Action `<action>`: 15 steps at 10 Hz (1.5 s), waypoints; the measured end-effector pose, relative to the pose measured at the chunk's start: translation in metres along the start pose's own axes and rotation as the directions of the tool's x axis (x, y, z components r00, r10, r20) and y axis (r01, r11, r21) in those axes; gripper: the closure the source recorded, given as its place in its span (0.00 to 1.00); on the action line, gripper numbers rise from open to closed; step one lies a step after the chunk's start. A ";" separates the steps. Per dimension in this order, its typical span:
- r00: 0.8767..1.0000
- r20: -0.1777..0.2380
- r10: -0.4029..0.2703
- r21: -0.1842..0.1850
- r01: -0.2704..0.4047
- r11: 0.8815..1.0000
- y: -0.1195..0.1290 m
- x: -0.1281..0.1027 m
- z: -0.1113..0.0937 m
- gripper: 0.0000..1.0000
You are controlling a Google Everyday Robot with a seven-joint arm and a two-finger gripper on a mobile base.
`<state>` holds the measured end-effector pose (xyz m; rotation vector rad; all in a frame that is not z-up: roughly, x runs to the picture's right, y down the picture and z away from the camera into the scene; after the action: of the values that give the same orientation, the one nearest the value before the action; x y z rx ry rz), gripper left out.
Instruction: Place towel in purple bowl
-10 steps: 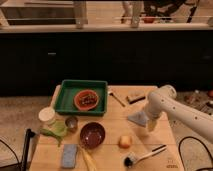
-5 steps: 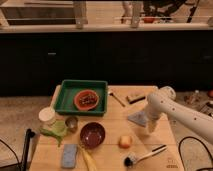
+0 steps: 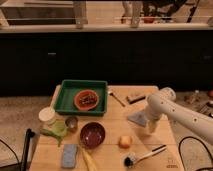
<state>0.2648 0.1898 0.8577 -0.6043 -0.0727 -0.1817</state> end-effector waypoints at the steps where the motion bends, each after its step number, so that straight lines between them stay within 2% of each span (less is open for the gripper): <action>1: 1.000 0.000 -0.009 0.005 0.009 1.000 -0.002 0.000 0.000 0.20; 7: 0.996 0.004 -0.090 0.030 0.090 0.995 -0.019 -0.003 0.000 0.20; 14: 0.989 0.020 -0.146 -0.020 0.146 0.989 -0.029 -0.009 0.017 0.20; 15: 0.988 0.022 -0.152 -0.024 0.152 0.988 -0.029 -0.010 0.019 0.24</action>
<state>0.2487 0.1785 0.8884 -0.6268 -0.1361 -0.3248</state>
